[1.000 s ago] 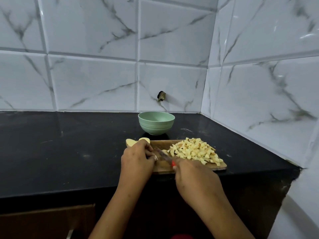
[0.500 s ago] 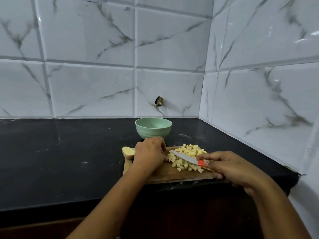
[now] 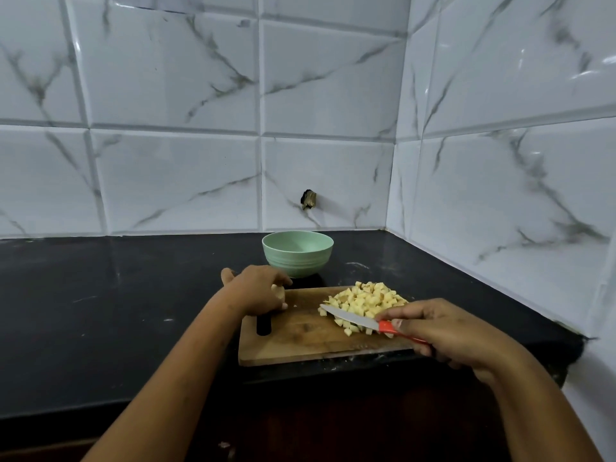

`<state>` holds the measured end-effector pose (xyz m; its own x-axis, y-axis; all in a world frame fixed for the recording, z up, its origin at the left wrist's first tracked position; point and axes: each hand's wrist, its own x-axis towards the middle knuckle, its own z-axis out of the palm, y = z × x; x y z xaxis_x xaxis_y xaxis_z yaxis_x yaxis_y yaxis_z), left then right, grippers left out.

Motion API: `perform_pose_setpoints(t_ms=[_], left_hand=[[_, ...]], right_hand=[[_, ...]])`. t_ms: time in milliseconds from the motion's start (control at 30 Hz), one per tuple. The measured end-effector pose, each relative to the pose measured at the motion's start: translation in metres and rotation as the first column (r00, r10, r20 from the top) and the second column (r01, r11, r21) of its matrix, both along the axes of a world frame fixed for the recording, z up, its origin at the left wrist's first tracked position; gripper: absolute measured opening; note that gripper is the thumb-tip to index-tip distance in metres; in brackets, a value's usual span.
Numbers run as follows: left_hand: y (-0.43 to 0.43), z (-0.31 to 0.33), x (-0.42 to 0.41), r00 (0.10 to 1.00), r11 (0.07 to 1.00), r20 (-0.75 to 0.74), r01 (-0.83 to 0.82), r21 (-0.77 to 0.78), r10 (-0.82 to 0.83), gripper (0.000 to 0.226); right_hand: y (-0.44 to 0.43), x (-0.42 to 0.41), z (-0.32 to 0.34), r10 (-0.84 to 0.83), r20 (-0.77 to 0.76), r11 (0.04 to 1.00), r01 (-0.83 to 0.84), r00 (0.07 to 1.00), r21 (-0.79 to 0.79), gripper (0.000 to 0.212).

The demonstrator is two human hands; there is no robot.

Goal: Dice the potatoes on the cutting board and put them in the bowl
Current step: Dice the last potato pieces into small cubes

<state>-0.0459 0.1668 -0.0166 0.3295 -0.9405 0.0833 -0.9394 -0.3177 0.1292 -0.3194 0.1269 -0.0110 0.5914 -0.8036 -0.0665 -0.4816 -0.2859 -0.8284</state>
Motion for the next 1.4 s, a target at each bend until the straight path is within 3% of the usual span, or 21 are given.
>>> perform_pose_setpoints(t_ms=[167, 333, 533, 600, 667, 733, 767, 833, 1033, 1133, 1200, 1300, 1400], left_hand=[[-0.006, -0.001, -0.001, 0.999, 0.997, -0.003, 0.048, -0.058, -0.048, 0.041], [-0.008, -0.005, -0.009, 0.983, 0.965, -0.075, 0.148, -0.216, -0.168, 0.045], [-0.009, -0.011, -0.008, 0.983, 0.904, 0.027, 0.176, -0.389, -0.180, 0.040], [-0.008, -0.006, 0.000, 0.994, 0.927, 0.092, 0.094, -0.363, -0.065, 0.034], [-0.008, 0.001, 0.012, 0.990, 0.985, 0.130, -0.036, -0.166, 0.058, 0.035], [-0.009, 0.003, 0.018, 0.998, 0.998, -0.010, -0.057, 0.032, 0.057, 0.039], [-0.010, 0.003, 0.018, 0.991, 0.998, -0.126, -0.028, 0.056, 0.035, 0.039], [-0.009, 0.001, 0.016, 0.966, 1.000, -0.257, 0.016, 0.007, -0.014, 0.037], [-0.009, -0.003, 0.003, 0.972, 0.980, -0.202, 0.079, -0.183, -0.117, 0.041], [-0.011, -0.005, -0.010, 0.955, 0.949, -0.265, 0.048, -0.313, -0.135, 0.033], [-0.010, -0.006, -0.016, 0.908, 0.921, -0.398, -0.038, -0.387, -0.129, 0.028], [-0.005, -0.007, -0.026, 0.770, 0.914, -0.630, -0.179, -0.364, -0.100, 0.016], [0.000, -0.010, -0.037, 0.815, 0.939, -0.578, -0.157, -0.306, -0.052, 0.016]], right_hand=[[-0.005, -0.020, 0.012, -0.009, -0.041, 1.000, 0.010, 0.999, 0.016, 0.024], [-0.003, -0.021, 0.012, -0.064, 0.073, 0.997, 0.067, 0.995, -0.039, 0.024], [0.005, -0.004, -0.002, -0.071, 0.125, 0.990, 0.086, 0.990, -0.115, 0.023], [0.007, -0.001, -0.003, -0.072, 0.127, 0.988, 0.088, 0.989, -0.125, 0.023], [0.009, 0.001, -0.003, -0.071, 0.129, 0.988, 0.087, 0.989, -0.129, 0.023], [0.010, 0.002, -0.003, -0.068, 0.141, 0.988, 0.085, 0.988, -0.125, 0.024], [0.011, 0.002, -0.003, -0.067, 0.147, 0.989, 0.085, 0.987, -0.123, 0.024], [0.011, 0.002, -0.005, -0.073, 0.154, 0.989, 0.091, 0.985, -0.113, 0.024], [0.009, 0.010, -0.013, -0.085, 0.155, 0.989, 0.102, 0.984, -0.103, 0.023], [0.010, 0.013, -0.016, -0.073, 0.102, 0.990, 0.084, 0.992, -0.110, 0.023], [0.010, 0.011, -0.016, -0.075, 0.073, 0.990, 0.083, 0.994, -0.110, 0.022], [0.006, 0.000, -0.012, -0.101, 0.068, 0.986, 0.109, 0.993, -0.124, 0.020], [0.001, -0.011, -0.006, -0.151, 0.097, 0.972, 0.166, 0.984, -0.166, 0.019]])
